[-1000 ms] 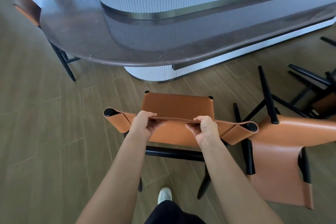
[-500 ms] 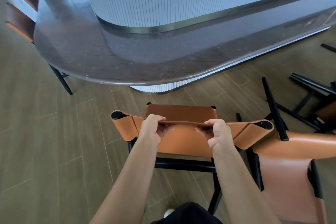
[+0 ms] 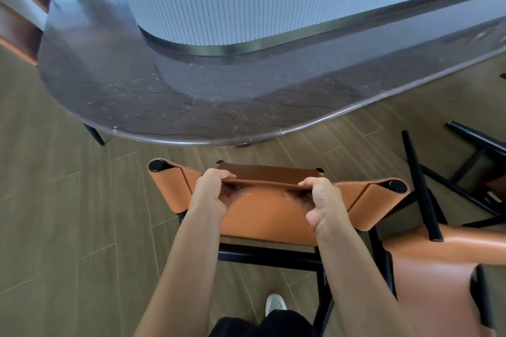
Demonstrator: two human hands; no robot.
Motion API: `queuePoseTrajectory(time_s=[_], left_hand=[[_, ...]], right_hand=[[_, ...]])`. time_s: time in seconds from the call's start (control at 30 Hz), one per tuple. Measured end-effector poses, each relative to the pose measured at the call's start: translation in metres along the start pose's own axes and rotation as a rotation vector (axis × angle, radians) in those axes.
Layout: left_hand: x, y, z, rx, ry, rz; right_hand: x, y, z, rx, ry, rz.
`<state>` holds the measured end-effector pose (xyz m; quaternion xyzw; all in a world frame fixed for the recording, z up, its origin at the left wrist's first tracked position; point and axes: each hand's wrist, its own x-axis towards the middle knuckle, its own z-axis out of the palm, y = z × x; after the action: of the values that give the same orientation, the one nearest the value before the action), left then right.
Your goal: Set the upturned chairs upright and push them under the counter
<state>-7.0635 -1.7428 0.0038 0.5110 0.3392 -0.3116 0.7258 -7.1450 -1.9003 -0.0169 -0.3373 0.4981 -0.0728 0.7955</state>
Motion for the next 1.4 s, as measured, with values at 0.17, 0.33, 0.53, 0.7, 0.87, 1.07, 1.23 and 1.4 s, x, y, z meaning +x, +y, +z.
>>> queuePoseTrajectory(time_s=[0.17,0.33,0.53,0.7,0.87,1.07,1.23,1.4], left_hand=[[0.013,0.016,0.017,0.024,-0.002,0.004],[0.033,0.039,0.038,0.107,0.030,-0.025],[0.059,0.078,0.074,0.053,0.012,0.108],[0.074,0.107,0.090,-0.019,-0.007,0.172],[0.081,0.115,0.097,-0.125,-0.008,0.213],[0.115,0.087,0.113,-0.237,0.125,0.097],[0.132,0.065,0.118,-0.265,0.217,0.018],[0.128,0.062,0.123,-0.309,0.179,0.164]], right_hand=[[0.016,-0.016,0.013,-0.012,0.010,-0.010],[0.036,-0.033,0.025,-0.017,-0.009,0.000],[0.067,-0.076,0.063,-0.032,-0.033,-0.053],[0.089,-0.104,0.099,-0.035,-0.088,-0.127],[0.106,-0.119,0.115,-0.071,-0.169,-0.182],[0.144,-0.117,0.104,-0.103,-0.116,-0.132],[0.172,-0.108,0.089,-0.235,-0.113,-0.049],[0.179,-0.120,0.089,-0.237,-0.228,-0.014]])
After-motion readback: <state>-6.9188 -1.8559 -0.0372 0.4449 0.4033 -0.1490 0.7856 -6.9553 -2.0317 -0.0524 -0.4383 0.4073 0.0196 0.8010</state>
